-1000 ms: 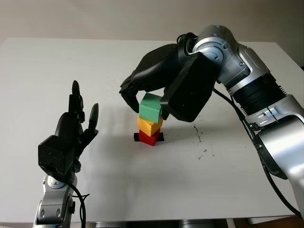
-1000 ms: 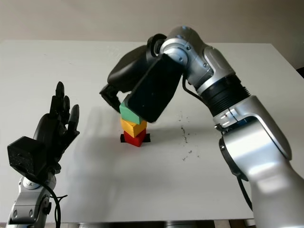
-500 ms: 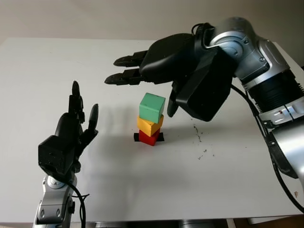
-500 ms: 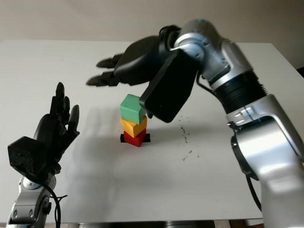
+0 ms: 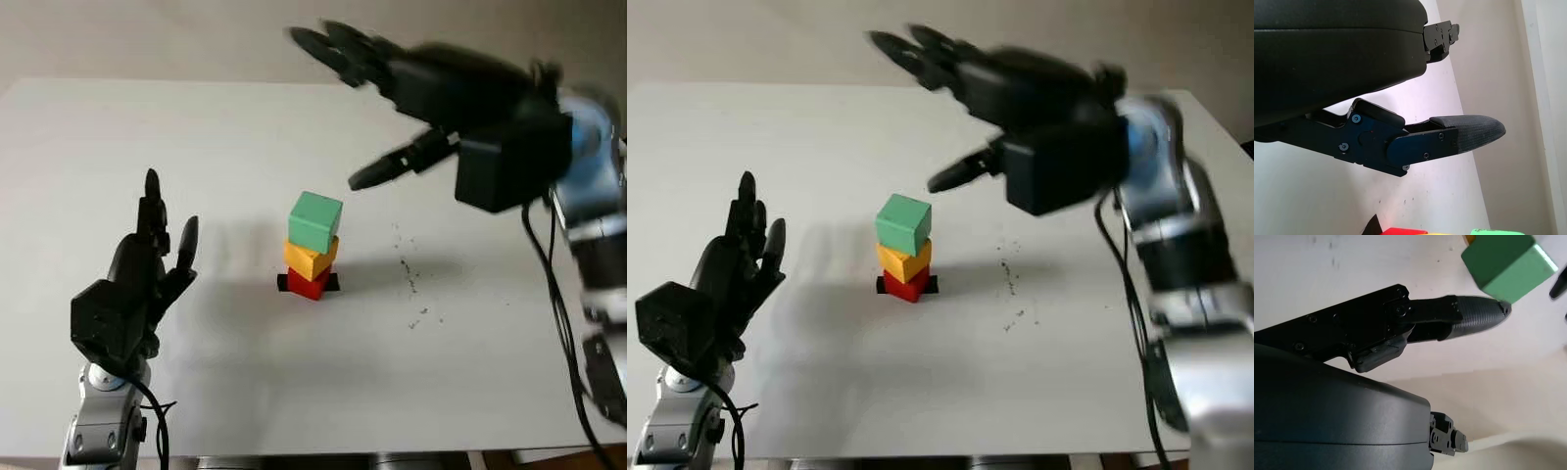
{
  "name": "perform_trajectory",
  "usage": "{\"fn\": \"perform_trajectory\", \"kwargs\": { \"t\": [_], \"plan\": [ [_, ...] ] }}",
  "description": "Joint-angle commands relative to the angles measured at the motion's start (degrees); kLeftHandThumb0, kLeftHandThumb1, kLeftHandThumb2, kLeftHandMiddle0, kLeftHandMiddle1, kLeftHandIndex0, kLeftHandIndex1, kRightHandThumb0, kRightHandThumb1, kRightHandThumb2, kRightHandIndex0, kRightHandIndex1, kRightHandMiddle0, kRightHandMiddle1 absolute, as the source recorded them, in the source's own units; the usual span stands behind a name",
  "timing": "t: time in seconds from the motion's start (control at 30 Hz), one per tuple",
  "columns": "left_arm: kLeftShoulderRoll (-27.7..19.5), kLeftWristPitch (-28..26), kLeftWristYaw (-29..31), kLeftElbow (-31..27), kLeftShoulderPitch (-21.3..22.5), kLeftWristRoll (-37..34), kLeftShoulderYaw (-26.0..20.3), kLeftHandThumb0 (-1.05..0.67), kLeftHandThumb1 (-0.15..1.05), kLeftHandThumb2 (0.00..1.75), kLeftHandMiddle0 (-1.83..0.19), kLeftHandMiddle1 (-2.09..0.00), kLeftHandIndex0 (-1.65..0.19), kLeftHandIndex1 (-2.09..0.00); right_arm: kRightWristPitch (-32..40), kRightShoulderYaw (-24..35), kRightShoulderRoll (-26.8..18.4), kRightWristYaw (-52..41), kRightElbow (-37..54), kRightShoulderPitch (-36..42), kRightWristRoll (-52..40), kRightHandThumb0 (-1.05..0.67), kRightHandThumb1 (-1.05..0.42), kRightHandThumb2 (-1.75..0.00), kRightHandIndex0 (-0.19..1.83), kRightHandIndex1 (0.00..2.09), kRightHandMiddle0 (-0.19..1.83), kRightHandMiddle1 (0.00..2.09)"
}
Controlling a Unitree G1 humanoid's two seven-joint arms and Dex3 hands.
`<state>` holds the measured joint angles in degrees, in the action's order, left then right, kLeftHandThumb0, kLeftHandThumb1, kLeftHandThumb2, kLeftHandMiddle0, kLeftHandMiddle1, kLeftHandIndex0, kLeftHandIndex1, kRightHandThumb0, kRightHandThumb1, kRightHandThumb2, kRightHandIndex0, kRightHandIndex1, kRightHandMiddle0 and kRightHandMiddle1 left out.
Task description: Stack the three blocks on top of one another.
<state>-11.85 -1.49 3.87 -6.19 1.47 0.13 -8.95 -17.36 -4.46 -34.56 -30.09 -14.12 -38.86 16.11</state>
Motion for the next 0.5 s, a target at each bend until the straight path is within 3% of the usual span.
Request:
{"fn": "perform_trajectory", "kwargs": {
  "t": [0.0,0.07,0.2,0.33,0.47],
  "plan": [
    [-0.7,0.36,0.55,-0.32,0.6,-0.15,-0.04,-0.79,1.05,0.57,0.19,-0.04,0.19,0.0,0.55,2.05,1.51,3.54,2.61,4.67,-1.2,-0.79,-1.05,-0.59,-0.18,0.02,-0.18,0.02],
    [-1.14,0.69,1.08,0.21,0.99,-0.1,0.03,-0.79,1.05,0.58,0.19,-0.04,0.19,0.0,1.92,3.6,4.47,7.27,3.18,8.86,-3.5,-0.76,-1.05,-0.59,-0.17,0.03,-0.18,0.03],
    [-1.6,2.28,2.32,1.99,2.16,-0.67,0.03,-0.77,1.05,0.6,0.19,-0.04,0.19,0.0,11.58,4.81,10.66,13.84,8.0,16.26,-5.3,-0.76,-1.05,-0.63,-0.18,0.03,-0.19,0.02],
    [-1.27,2.51,2.91,2.9,2.98,-1.85,-0.17,-0.78,1.05,0.6,0.19,-0.03,0.19,0.0,17.63,3.69,14.82,18.44,11.88,21.5,-3.84,-0.73,-1.05,-0.66,-0.19,0.03,-0.19,0.02],
    [-0.64,3.04,2.57,3.31,3.14,-2.86,-0.24,-0.77,1.05,0.57,0.17,-0.05,0.18,-0.02,21.18,4.58,20.81,20.86,13.14,24.7,-8.47,-0.71,-1.05,-0.7,-0.19,0.0,-0.19,0.0]
  ]
}}
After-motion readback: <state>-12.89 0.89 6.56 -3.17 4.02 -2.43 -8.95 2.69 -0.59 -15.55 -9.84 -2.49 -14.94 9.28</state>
